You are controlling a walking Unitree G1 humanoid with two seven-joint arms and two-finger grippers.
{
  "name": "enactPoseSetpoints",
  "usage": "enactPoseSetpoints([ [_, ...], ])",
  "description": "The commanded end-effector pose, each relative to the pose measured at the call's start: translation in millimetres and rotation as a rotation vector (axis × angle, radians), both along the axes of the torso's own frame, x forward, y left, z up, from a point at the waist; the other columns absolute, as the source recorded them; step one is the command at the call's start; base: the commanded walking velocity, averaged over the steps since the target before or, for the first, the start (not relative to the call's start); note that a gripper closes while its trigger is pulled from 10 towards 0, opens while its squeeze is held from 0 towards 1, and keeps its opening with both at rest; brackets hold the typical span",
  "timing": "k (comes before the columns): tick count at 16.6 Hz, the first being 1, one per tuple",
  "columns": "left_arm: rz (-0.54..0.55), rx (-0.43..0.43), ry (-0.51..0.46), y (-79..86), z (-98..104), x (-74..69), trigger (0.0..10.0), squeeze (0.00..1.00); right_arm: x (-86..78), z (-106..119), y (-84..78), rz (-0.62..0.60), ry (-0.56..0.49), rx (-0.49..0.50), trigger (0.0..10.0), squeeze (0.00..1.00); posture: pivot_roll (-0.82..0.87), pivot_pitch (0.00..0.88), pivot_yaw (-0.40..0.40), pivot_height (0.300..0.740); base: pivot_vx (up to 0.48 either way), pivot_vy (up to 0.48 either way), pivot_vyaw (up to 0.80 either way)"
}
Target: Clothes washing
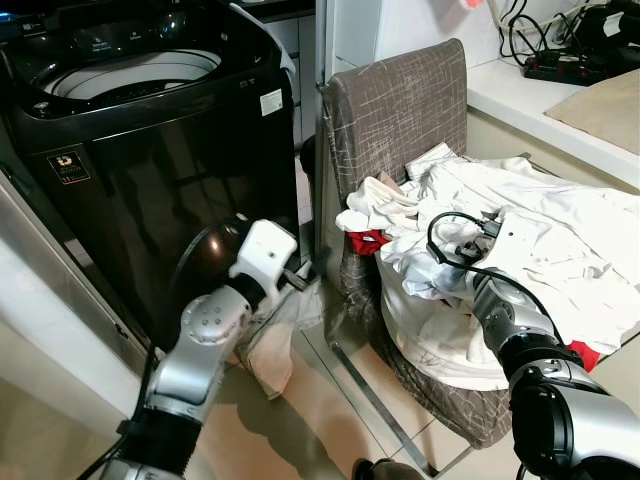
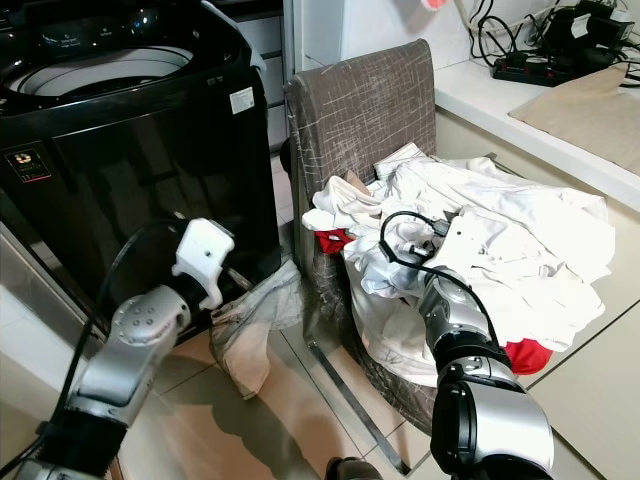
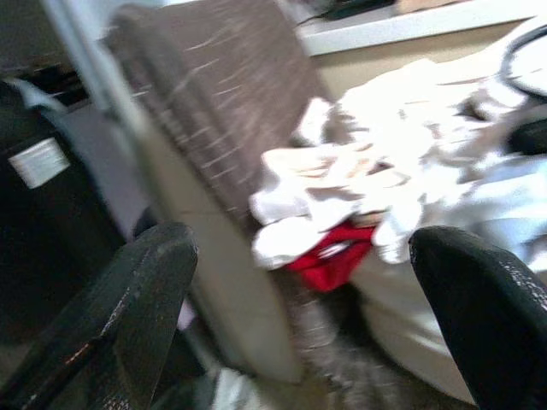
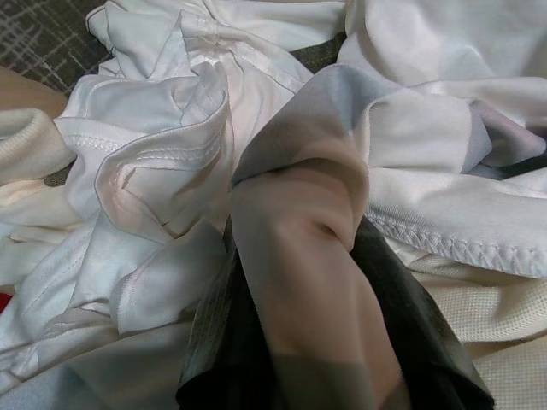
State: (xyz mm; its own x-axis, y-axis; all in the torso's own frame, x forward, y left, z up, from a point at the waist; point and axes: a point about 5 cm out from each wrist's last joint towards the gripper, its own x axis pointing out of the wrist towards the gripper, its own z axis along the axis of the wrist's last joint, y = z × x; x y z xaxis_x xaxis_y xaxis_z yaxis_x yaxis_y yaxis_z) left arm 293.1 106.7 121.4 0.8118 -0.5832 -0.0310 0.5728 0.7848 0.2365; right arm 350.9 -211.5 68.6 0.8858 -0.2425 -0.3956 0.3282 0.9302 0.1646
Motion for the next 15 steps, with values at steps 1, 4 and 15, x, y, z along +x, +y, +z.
enactPoseSetpoints([
  [1, -0.101, -0.032, 0.017, -8.0, 1, -7.2, 10.0, 0.00, 3.6, 5, 0.3, 0.024, -0.015, -0.019, 0.0, 0.00, -0.09, 0.025, 0.016, 0.736, 0.000, 0.000, 0.00],
  [4, -0.294, -0.125, 0.075, -16.5, 6, -16.2, 10.0, 0.00, 5.8, 9, -0.6, 0.041, -0.029, -0.025, 0.0, 0.00, -0.09, 0.024, 0.010, 0.736, 0.000, 0.000, 0.00],
  [15, -0.286, -0.215, 0.050, -17.3, 23, -8.2, 10.0, 0.00, 50.1, 144, 17.4, 0.319, -0.484, -0.123, 0.0, 0.00, -0.11, 0.003, 0.004, 0.736, 0.000, 0.000, 0.00],
])
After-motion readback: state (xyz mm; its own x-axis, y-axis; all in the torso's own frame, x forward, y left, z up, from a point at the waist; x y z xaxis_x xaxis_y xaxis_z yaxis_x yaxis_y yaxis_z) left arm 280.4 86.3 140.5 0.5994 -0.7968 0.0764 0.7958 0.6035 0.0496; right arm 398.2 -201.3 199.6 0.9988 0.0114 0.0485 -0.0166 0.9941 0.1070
